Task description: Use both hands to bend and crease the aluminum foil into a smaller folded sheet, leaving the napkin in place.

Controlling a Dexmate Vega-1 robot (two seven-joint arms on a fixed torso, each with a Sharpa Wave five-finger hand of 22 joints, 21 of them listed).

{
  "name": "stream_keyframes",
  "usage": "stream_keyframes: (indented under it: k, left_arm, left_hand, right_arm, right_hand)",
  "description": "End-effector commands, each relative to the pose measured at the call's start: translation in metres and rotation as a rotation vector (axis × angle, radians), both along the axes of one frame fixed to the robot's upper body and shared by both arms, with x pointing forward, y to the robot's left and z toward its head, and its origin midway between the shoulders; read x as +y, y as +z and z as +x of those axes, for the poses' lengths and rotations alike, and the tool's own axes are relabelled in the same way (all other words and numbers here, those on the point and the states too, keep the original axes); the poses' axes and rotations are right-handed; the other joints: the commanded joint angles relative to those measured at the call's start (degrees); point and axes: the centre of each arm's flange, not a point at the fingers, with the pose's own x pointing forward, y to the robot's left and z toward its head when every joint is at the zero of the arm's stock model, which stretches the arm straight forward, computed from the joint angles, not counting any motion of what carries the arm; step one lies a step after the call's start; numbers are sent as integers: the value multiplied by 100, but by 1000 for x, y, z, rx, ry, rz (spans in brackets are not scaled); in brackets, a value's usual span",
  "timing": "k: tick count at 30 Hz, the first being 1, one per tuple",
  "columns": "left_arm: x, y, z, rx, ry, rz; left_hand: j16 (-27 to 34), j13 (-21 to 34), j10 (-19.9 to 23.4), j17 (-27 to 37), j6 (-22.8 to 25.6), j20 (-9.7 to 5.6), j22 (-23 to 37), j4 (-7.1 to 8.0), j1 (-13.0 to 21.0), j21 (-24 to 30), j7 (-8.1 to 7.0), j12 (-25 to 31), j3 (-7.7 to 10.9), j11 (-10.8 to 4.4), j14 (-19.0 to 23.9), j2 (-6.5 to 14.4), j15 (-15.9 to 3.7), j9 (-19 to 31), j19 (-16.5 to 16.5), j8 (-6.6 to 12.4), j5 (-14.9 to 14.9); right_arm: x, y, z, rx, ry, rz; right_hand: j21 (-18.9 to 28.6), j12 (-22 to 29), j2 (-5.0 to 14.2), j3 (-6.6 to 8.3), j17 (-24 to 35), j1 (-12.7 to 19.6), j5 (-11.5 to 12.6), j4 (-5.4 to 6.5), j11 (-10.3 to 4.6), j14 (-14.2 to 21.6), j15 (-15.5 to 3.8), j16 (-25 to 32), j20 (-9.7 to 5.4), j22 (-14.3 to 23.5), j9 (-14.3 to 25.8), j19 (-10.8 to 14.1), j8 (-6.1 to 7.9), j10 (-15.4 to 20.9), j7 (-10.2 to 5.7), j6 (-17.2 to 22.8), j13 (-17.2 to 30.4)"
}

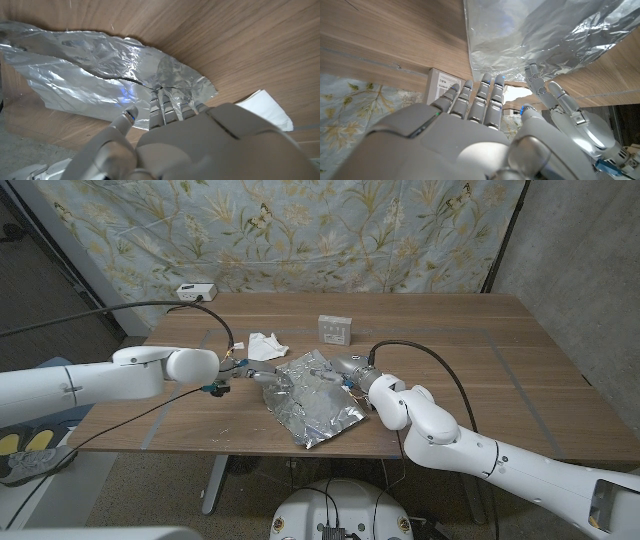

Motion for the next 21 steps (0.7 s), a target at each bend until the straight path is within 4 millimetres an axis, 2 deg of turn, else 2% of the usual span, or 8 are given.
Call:
stream_keyframes:
  k: [1, 12, 21]
  left_arm:
    - [-3, -5, 10, 22, 7, 14]
    - [-5, -4, 10, 31, -2, 7]
    - [-3, -3, 13, 35, 0, -1]
  left_hand:
    - [-25, 26, 1, 19, -18, 23, 11, 32, -46, -16, 18, 7, -4, 26, -2, -23, 7, 23, -271, -11, -22]
    - [-27, 26, 8, 14, -21, 28, 11, 36, -54, -16, 11, 10, 5, 17, -1, -25, 9, 23, -271, -9, -23]
    - [-28, 26, 5, 9, -19, 27, 11, 27, -56, -15, 9, 10, 6, 20, -2, -24, 8, 22, -269, -5, -25]
  right_arm:
    - [-11, 14, -12, -32, 7, 40]
    - [-34, 11, -20, -23, -61, 55]
    - [-40, 6, -27, -4, -107, 55]
  right_hand:
    - [37, -1, -18, 32, 2, -37, -3, -17, -23, 53, -33, 35, -13, 14, 16, 29, 4, 23, -18, 50, 7]
    - [34, -8, -21, 52, -1, -39, -5, -37, -24, 57, -33, 32, -15, 14, 16, 30, -2, 12, -31, 42, 8]
    - [34, -8, -19, 73, -2, -37, -5, -56, -29, 56, -37, 29, -21, 14, 17, 37, -3, 16, -37, 45, 9]
